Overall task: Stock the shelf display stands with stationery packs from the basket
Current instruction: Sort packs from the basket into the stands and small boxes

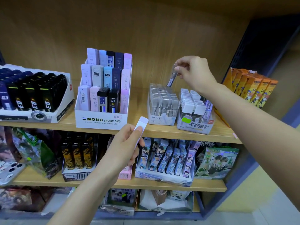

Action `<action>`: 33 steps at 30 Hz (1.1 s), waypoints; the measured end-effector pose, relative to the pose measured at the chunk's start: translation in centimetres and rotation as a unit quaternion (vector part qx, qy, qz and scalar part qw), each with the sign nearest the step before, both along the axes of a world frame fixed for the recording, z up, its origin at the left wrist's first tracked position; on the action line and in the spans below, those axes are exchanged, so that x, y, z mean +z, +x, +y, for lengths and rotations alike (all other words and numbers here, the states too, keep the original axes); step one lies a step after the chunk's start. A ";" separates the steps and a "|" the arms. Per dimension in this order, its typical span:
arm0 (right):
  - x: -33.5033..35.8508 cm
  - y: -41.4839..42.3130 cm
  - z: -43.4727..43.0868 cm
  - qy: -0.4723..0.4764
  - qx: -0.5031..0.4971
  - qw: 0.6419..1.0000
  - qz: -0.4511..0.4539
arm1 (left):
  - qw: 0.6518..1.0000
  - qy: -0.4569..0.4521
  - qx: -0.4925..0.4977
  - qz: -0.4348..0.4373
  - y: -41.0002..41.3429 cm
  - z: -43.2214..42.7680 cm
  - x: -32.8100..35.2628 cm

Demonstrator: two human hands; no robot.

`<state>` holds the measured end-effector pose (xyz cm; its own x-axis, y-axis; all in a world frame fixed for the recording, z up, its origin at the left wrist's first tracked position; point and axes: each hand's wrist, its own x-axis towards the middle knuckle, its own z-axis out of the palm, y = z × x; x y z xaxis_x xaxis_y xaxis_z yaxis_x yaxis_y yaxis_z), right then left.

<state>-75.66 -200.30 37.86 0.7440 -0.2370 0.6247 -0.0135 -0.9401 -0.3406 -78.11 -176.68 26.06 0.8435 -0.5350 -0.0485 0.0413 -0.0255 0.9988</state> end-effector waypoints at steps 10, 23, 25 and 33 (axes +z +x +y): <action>0.0 1.9 -0.2 0.032 0.009 0.999 0.025 | 1.000 0.008 -0.004 -0.010 0.4 0.1 0.1; -1.4 2.0 -0.6 -0.049 -0.007 0.989 0.143 | 1.000 -0.002 -0.004 -0.004 0.6 -0.1 0.2; -1.9 1.9 -0.6 -0.090 -0.007 0.983 0.162 | 1.000 -0.001 -0.003 -0.008 0.6 -0.1 0.2; -2.1 0.3 -0.1 -0.140 -0.023 0.979 0.149 | 0.999 -0.028 0.016 0.007 0.6 -0.7 0.0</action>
